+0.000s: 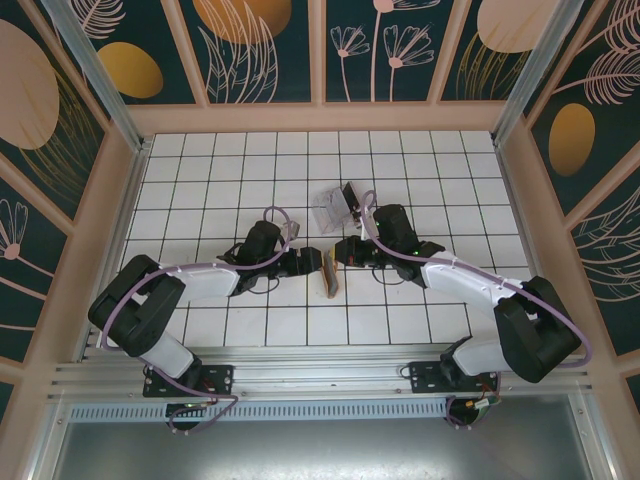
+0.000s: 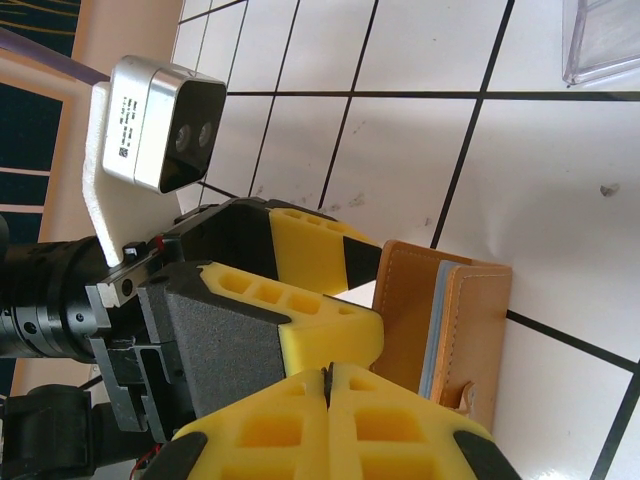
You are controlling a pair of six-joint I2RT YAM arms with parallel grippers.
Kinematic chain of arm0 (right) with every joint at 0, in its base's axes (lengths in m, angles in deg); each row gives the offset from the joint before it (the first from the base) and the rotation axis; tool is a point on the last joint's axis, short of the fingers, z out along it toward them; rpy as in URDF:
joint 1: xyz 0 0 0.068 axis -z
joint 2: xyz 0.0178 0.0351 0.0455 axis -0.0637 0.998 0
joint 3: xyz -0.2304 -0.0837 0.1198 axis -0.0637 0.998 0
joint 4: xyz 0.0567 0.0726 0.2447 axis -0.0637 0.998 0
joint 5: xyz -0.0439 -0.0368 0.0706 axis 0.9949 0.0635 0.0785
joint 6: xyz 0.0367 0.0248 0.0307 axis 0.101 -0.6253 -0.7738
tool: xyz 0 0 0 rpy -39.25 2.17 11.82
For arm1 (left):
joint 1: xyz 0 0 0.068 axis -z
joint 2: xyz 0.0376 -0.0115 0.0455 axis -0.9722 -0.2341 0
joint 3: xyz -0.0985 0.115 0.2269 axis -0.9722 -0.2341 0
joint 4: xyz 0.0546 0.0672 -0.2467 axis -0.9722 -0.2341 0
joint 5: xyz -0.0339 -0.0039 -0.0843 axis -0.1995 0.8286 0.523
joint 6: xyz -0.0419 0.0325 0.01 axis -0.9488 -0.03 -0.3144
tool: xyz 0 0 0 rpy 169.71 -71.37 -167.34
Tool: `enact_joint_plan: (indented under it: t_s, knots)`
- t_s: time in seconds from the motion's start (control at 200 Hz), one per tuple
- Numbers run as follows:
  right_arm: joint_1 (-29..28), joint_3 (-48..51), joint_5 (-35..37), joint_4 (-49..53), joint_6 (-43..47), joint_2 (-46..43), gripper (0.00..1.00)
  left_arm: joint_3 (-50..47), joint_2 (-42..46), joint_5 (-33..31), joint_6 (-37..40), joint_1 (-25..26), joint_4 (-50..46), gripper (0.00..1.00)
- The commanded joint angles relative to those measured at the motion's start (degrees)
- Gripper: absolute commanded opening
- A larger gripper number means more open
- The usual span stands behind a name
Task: Put the credit cards into the card holder
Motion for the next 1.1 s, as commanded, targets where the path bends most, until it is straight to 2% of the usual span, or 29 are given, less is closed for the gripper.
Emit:
enact_joint_plan:
  t_s: [0.0,0.065,0.135,0.205,0.3,0.5,0.576,0.706,1.016,1.091]
  knots:
    - [-0.2,0.7,-0.9,-2.4,-0.8,-0.5,0.00,0.5,-0.4,0.8,-0.1,0.5,1.6,0.65]
    - [-0.2,0.7,-0.7,-2.6,-0.9,-0.5,0.00,0.6,-0.9,1.2,0.0,0.5,1.7,0.53]
    - [-0.2,0.8,-0.7,-2.9,-1.2,-0.4,0.00,0.8,-1.7,1.9,-0.2,0.4,2.2,0.47]
    - [-0.3,1.0,-0.5,-2.7,-1.2,-0.2,0.00,0.9,-2.1,2.2,-0.2,0.5,2.5,0.31]
    - [0.3,1.8,1.9,-0.3,-0.9,-0.4,0.01,-0.2,-0.7,0.8,-1.0,0.5,3.4,0.21]
    - [4.4,7.9,5.3,0.1,-2.1,-2.4,0.01,3.4,2.5,-3.7,4.9,0.5,-6.9,0.18]
    - [6.8,9.5,5.1,-0.2,-2.2,-1.8,0.01,4.3,2.9,-4.3,6.1,0.5,-8.6,0.18]
    - [7.8,9.8,5.6,0.6,-1.1,-1.0,0.05,5.3,1.8,-3.7,6.4,0.4,-9.5,0.18]
    - [12.0,6.0,4.2,6.9,2.8,-4.7,0.32,5.4,0.3,-4.2,6.4,0.4,-9.9,0.18]
    - [12.7,3.5,4.9,9.9,3.9,-6.6,0.36,5.1,1.5,-7.1,5.7,0.5,-10.5,0.18]
